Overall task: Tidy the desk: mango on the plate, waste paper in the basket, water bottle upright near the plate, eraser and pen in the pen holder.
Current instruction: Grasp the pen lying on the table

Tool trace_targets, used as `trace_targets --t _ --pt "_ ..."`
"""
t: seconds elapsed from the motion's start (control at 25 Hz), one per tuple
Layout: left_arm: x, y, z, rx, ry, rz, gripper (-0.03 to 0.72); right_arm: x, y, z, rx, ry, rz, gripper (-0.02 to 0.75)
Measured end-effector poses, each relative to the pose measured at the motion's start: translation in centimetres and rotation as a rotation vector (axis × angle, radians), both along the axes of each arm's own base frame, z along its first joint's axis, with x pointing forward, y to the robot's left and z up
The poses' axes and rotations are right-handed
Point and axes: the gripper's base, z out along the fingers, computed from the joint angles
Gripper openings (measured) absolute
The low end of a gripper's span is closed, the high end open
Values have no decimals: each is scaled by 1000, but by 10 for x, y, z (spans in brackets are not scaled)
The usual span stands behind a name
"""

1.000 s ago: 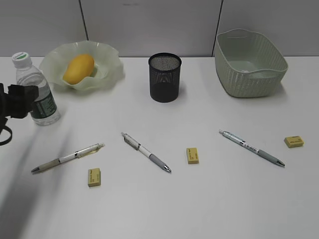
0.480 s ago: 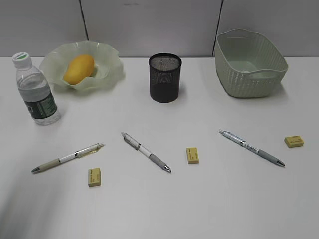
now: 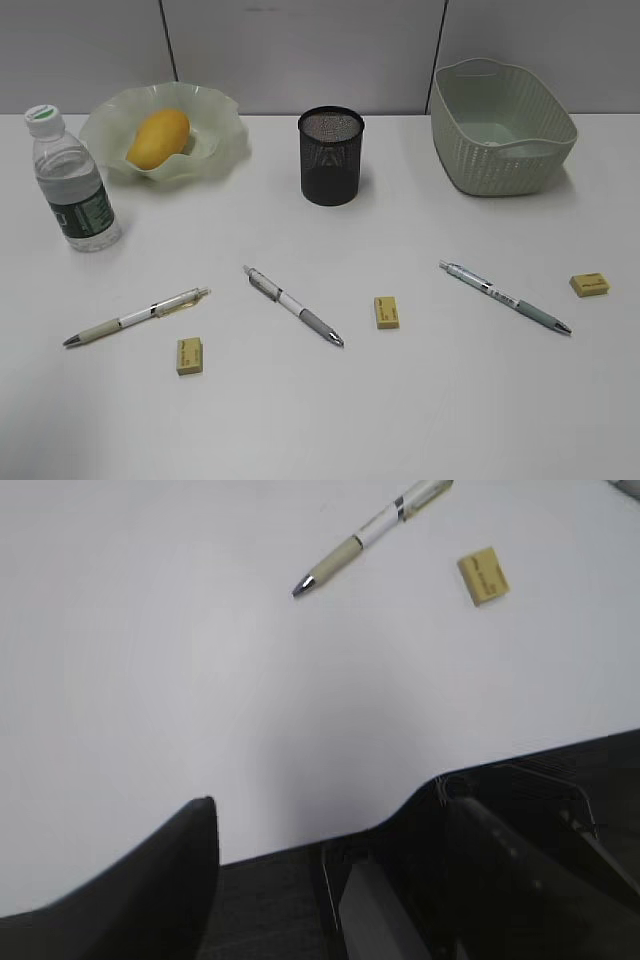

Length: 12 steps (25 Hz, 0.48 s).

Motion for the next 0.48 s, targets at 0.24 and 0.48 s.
trace_targets --t 0.24,0.48 --pt "-37 7 20 -33 -165 -2 526 0 0 0 0 0 0 547" --pt "-67 13 33 -64 -322 -1 525 0 0 0 -1 0 0 547"
